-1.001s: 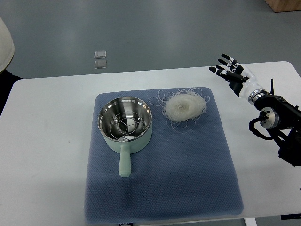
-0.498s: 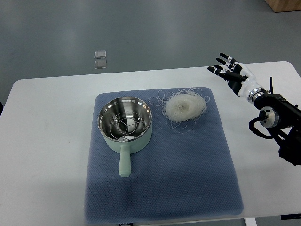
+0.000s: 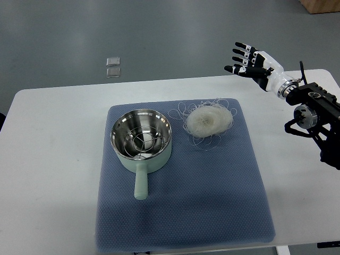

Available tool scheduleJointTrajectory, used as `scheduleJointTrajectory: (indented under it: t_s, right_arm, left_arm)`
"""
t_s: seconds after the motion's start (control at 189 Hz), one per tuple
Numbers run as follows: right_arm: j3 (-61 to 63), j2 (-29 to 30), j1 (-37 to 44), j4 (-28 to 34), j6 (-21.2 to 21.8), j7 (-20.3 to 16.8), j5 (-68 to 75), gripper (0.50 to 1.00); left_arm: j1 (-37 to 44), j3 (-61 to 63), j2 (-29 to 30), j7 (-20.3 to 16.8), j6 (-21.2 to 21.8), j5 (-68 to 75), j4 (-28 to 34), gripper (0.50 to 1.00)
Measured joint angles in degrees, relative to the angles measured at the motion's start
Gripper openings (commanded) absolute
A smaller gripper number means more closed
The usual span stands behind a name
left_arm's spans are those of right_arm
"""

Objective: Put vermicelli into pot with right hand
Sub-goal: 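Reach the right hand down over the white vermicelli bundle, then grasp the vermicelli bundle with the right hand and lift it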

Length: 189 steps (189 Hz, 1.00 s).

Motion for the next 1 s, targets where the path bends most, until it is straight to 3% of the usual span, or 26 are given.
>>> scheduleJointTrajectory:
  t_s: [0.249,0.567,0.694,1.001]
  right_arm:
    - [-11.1,-3.1,7.7,3.2,4.3,0.3,-12.3,0.928]
    - [-30.4,-6.2,17.1,9.2,4.8,4.1,-29.6,0.928]
    - [-34.6,-6.3,18.0,9.3,4.8,5.8,-37.4,0.928]
    - [-39.3,-5.0,17.4,8.1,3.7,5.8,-45.3,0.926]
  left_arm:
    - [0.0,0.0,0.0,0.0,0.0,0.0,0.3,1.000]
    - [0.0,0.0,0.0,0.0,0.0,-0.1,0.4,1.000]
    - [0.0,0.0,0.0,0.0,0.0,-0.1,0.4,1.000]
    - [0.0,0.0,0.0,0.0,0.0,-0.1,0.4,1.000]
